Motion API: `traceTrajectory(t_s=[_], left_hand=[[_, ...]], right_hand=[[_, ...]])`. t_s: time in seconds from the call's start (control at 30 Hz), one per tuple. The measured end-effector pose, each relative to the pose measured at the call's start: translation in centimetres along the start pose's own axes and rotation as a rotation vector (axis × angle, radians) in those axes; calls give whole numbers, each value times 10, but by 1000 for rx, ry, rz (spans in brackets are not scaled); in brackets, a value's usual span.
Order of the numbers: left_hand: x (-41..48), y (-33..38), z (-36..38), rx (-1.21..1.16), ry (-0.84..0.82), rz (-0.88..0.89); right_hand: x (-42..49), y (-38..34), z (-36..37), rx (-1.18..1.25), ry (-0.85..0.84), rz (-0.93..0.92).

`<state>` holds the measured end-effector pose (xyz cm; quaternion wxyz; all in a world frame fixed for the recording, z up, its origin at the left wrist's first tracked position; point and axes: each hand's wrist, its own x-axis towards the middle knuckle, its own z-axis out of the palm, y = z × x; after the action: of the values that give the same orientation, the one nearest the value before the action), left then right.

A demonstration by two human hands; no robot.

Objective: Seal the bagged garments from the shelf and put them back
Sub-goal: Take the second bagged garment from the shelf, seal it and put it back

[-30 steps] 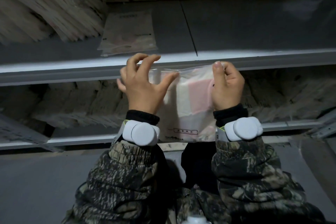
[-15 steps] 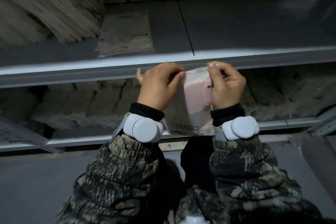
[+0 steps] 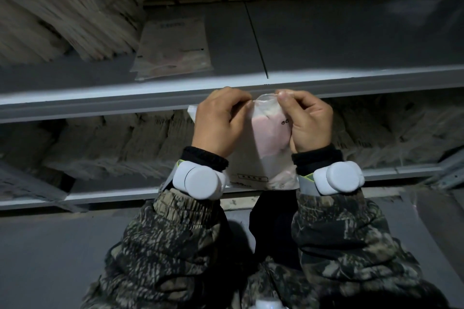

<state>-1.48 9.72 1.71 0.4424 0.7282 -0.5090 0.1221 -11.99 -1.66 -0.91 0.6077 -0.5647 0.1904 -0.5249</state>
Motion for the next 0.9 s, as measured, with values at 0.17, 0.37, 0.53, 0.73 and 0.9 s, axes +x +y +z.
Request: traceTrajectory(t_s=[0.17,0.37,0.53,0.73,0.9], left_hand=[[-2,-2,-2,-27,-14,-22],[-3,-4,3,-50,-176,-14],[-2,-2,-1,-36,-112,-9],[-3,2,-2,-2,-37,14],[-3,2,0,2,-27,43]], right_hand=[[1,0,-2,39,-14,22],[-9,4,5,0,1,13],[-9,3,9,51,-51,69],[-10,-2,12,102,-163,162],[-9,-3,13,75,-223,206]])
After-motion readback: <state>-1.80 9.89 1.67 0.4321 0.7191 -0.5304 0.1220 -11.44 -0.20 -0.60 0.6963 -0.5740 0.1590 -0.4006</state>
